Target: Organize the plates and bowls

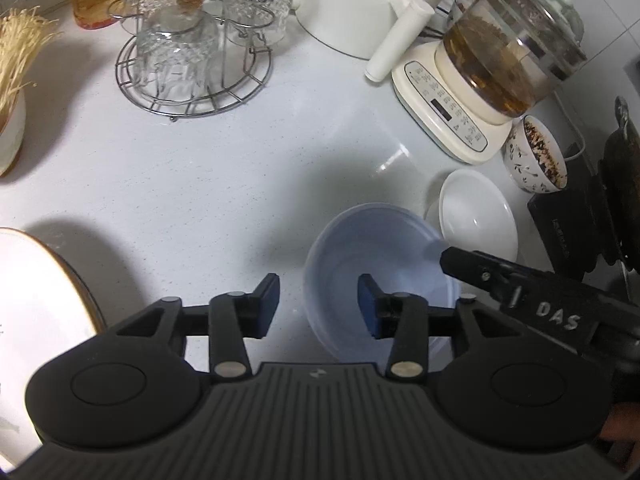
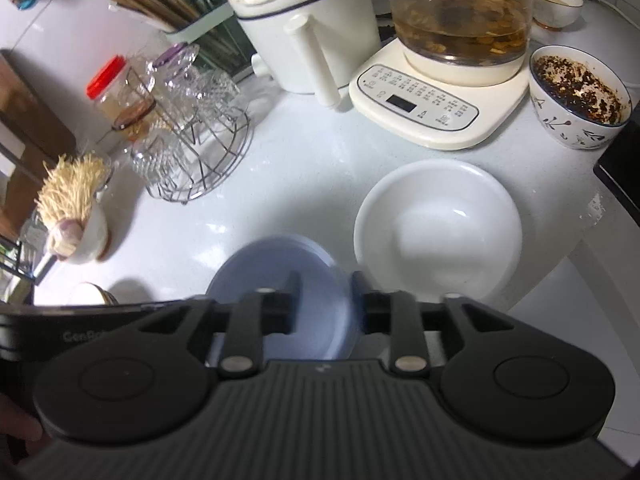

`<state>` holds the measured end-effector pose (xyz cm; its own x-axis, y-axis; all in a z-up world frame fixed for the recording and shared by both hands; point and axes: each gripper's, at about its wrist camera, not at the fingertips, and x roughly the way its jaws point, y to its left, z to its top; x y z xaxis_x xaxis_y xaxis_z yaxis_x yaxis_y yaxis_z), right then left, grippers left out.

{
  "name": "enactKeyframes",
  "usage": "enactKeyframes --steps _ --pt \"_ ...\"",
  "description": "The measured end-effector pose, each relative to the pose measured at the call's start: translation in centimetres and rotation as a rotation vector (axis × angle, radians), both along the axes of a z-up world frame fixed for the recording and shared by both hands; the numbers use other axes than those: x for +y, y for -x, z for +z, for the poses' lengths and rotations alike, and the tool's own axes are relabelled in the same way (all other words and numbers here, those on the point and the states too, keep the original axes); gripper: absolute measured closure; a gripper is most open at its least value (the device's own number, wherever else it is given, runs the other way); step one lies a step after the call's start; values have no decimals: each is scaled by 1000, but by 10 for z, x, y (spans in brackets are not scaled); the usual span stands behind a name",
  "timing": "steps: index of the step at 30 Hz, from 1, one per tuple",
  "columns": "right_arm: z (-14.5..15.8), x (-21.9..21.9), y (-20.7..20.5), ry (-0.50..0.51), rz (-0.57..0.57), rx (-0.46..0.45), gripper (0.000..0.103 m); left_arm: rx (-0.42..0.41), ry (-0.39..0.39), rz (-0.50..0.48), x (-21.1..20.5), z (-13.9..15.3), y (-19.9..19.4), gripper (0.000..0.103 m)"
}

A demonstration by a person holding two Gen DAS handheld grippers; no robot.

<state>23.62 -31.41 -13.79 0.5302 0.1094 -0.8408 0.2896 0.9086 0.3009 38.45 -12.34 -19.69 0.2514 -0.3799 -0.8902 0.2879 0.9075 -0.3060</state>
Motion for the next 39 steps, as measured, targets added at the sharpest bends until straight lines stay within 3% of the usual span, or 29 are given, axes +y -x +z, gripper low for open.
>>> enactKeyframes --steps 8,18,26,39 --pt "-2 -3 14 -30 -35 14 61 11 57 26 11 -15 2 53" --pt "-28 -3 17 -73 -68 31 63 21 71 32 7 -35 4 54" --pt "-37 -3 15 -70 -56 41 72 32 65 23 4 -43 6 84" --pt "-26 19 -6 -129 70 -8 75 -8 57 121 38 -23 11 86"
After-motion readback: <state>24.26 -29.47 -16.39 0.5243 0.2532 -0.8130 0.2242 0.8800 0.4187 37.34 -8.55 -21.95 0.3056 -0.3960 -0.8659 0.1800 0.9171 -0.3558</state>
